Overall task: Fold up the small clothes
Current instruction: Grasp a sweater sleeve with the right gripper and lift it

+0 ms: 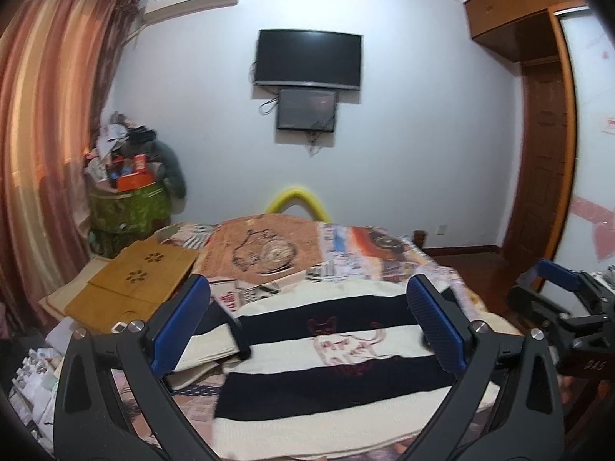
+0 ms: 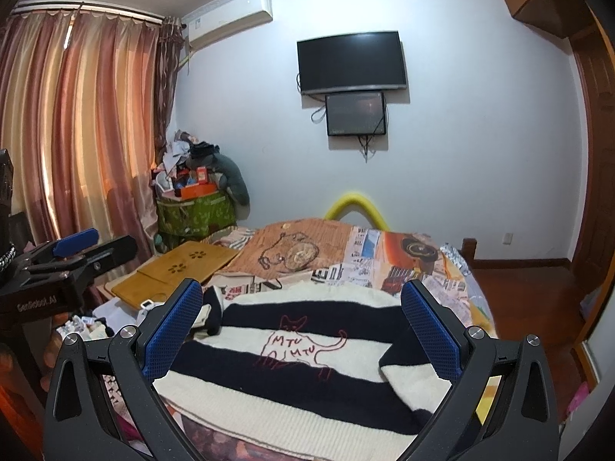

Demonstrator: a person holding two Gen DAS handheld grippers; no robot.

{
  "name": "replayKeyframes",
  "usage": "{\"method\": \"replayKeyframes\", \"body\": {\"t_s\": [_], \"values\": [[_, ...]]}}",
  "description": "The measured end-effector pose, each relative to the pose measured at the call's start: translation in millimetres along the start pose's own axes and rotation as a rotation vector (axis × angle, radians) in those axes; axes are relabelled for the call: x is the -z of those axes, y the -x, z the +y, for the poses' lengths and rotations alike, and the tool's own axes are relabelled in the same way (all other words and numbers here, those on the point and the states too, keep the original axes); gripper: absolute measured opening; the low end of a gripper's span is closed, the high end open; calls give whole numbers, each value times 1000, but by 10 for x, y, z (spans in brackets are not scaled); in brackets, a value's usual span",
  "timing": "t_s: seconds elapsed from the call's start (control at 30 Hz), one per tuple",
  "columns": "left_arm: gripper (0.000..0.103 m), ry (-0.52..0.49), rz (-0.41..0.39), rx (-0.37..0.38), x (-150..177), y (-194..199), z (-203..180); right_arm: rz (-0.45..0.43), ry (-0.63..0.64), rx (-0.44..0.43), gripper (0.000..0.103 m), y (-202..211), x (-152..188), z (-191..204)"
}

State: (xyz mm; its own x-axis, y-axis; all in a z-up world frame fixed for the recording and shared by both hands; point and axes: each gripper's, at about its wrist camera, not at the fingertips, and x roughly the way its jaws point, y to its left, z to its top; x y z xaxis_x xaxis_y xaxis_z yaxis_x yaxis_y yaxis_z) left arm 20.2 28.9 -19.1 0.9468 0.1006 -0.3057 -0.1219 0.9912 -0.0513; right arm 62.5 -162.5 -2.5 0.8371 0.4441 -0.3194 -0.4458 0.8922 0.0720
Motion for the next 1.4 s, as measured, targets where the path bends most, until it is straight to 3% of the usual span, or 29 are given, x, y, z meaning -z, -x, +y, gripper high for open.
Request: {"method": "replayKeyframes", "body": {"t_s": [0.2, 0.4, 0.63, 0.73, 1.03, 1.13, 1.27, 1.4], "values": [[103, 24, 115, -147, 177, -442, 451, 75, -25, 7, 103, -348, 100, -110], [103, 76, 294, -247, 545, -919, 1023, 165, -30, -28, 99, -741, 181, -190], [103, 133, 457, -316, 997, -1397, 1616, 317, 3, -160, 70, -1376, 267, -29], [103, 151, 500, -321, 1125, -1544, 1746, 379, 42, -235, 64, -1690, 298, 163], [103, 189, 588, -282, 1398, -1791, 1994, 571, 113, -465, 63, -2657, 458, 954], [103, 194, 598, -267, 1444, -1846, 2032, 665, 102, -521, 54, -2951, 592, 1156], [103, 211, 606, -255, 1507, -1882, 2095, 763, 86, -566, 44, -3224, 754, 1373], [103, 227, 606, -251, 1545, -1869, 2147, 813, 109, -561, 44, -3378, 854, 1534]]}}
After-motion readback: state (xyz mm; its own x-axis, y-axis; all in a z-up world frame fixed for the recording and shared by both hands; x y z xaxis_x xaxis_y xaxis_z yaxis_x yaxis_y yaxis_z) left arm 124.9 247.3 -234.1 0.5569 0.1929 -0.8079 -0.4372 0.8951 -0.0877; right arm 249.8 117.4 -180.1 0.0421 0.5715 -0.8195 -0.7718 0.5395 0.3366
